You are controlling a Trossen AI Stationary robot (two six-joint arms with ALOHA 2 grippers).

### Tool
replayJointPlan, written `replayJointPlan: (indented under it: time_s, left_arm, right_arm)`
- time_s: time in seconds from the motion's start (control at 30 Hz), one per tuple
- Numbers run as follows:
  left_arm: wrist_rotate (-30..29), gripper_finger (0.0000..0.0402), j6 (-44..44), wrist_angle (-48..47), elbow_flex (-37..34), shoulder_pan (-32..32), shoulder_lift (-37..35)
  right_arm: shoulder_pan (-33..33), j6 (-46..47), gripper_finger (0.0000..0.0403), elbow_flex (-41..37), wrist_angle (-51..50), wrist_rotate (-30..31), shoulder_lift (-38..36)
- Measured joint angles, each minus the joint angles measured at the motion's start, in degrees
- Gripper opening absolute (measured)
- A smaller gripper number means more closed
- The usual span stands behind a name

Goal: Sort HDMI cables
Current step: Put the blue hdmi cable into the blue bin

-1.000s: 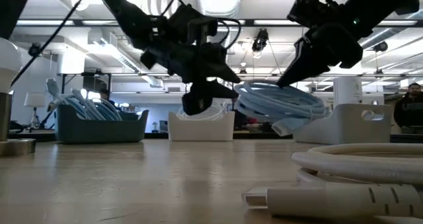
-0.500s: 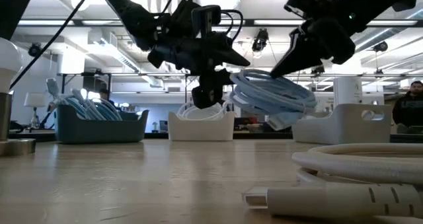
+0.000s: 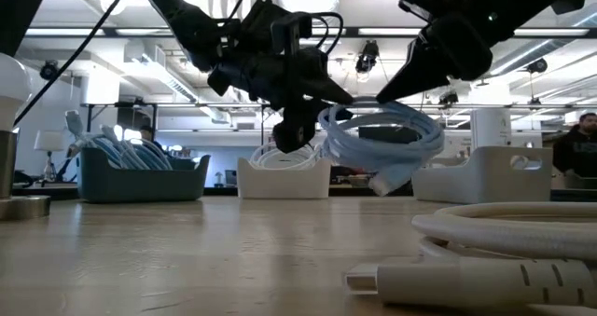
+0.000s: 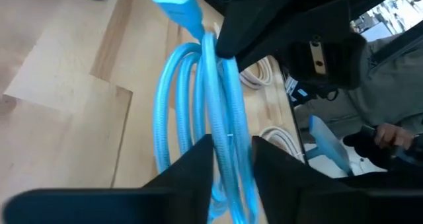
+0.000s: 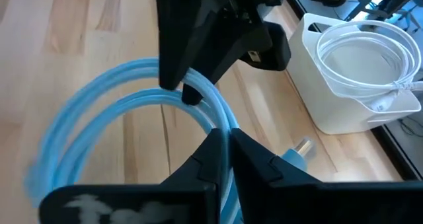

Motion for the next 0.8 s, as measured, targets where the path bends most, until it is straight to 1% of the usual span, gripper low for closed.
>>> replayJointPlan:
  time_s: [0.17, 0.2, 0.33, 0.4, 0.5, 0.63, 0.73, 0.8]
  left_arm:
    - [-0.49, 0.0027, 1.48, -0.06, 0.0, 0.08, 0.04]
    - [-0.55, 0.0019, 1.78, -0.07, 0.0, 0.11, 0.04]
    - [-1.61, 0.0024, 1.89, -0.8, 0.0, 0.33, -0.11]
    - [-2.56, 0.003, 2.2, -2.27, 0.02, 0.7, -0.58]
    - [-3.02, 0.0027, 3.39, -6.29, 0.02, 1.84, -2.27]
    - [-4.16, 0.0019, 5.28, -12.49, 0.02, 3.53, -6.18]
    - [-6.89, 0.002, 7.44, -18.34, 0.02, 4.53, -10.49]
    - [-9.9, 0.0022, 9.57, -23.79, 0.08, 5.0, -14.22]
  right_arm:
    - [-0.02, 1.79, 0.0044, 0.06, 0.19, -0.02, 0.0]
    - [-0.02, 1.87, 0.0049, 0.07, 0.15, -0.02, 0.0]
    - [0.0, 2.01, 0.0076, 0.07, -0.53, -0.02, 0.0]
    - [-0.02, 2.01, 0.009, 0.07, -0.4, -0.02, 0.0]
    - [-0.02, 1.98, 0.0108, 0.07, 0.9, -0.02, 0.0]
    - [-0.02, 1.53, 0.0123, 0.07, 5.0, -0.02, -0.02]
    - [0.21, 1.49, 0.013, 0.25, 7.86, -0.07, -0.02]
    - [0.35, 1.1, 0.0133, 0.48, 8.56, -0.09, -0.03]
